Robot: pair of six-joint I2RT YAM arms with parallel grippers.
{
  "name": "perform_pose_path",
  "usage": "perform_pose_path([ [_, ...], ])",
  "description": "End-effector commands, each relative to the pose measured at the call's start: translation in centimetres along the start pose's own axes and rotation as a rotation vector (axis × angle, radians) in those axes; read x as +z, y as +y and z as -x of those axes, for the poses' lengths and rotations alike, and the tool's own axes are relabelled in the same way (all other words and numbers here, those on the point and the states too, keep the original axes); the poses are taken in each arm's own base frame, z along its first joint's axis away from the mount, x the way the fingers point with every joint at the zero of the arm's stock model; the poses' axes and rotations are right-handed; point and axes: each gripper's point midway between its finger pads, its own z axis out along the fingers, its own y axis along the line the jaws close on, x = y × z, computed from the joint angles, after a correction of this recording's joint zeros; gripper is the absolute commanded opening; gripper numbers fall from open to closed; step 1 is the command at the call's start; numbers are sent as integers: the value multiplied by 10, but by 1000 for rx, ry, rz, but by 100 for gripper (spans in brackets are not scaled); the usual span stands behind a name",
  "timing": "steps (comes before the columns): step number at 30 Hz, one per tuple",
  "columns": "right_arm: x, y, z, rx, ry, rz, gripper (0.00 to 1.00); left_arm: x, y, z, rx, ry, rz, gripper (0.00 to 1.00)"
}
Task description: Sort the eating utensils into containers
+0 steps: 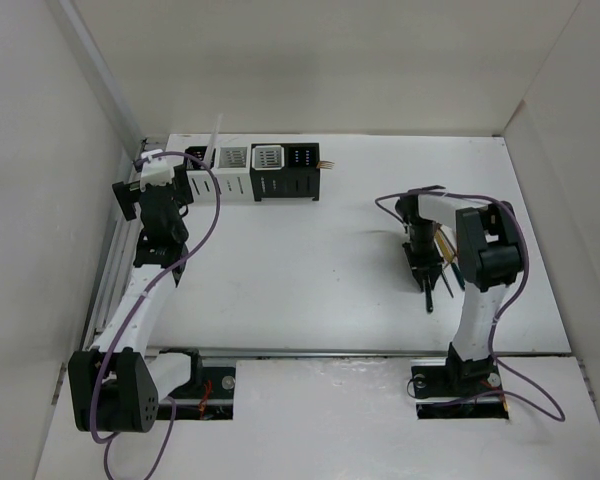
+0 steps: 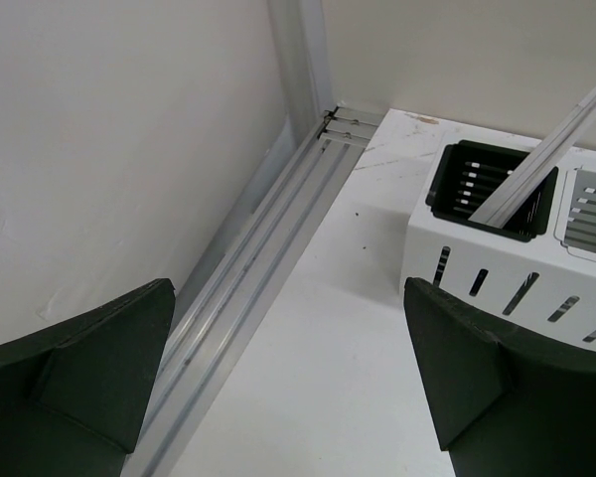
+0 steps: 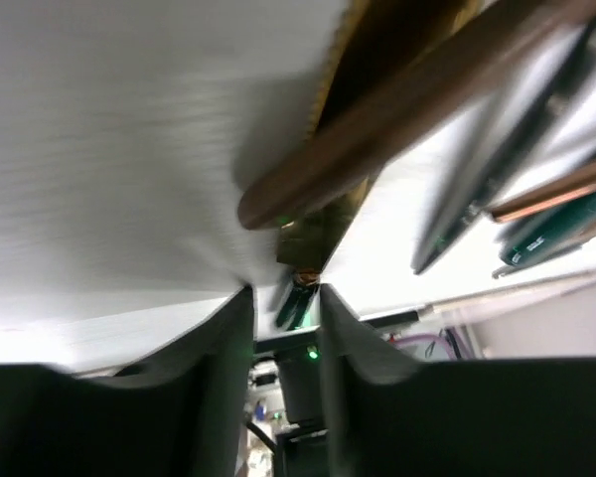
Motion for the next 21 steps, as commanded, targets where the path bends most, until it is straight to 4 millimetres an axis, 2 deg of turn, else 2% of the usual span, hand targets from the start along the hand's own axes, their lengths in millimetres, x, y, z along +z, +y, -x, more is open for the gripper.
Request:
perform_pose_path([
  [1,-5,18,50,43,-188,30,34,-3,2,29,-63,-77,-3,100],
  [3,-6,22,53,35,-204,30,32,-3,3,29,-63,-77,-3,100],
  [5,-7,27,58,18,-227,42,23,-3,3,29,-63,-77,-3,100],
  [8,-6,38,61,-40,-254,37,0,-2,7,29,-63,-76,9,100],
  [12,-17,67,70,-154,-303,56,0,-1,11,33,-68,-83,19,100],
  [14,-31,87,76,-227,-353,79,0,-1,9,33,-68,-84,10,100],
  [15,-46,108,82,-284,-407,95,0,-1,9,33,-68,-84,10,100],
  [18,-86,142,91,-367,-542,169,0,-1,10,31,-42,-76,10,100],
  [19,-104,153,100,-377,-602,198,0,-1,12,35,-47,-83,21,100],
  [21,-133,160,106,-359,-681,251,0,-3,15,36,-47,-82,31,100],
])
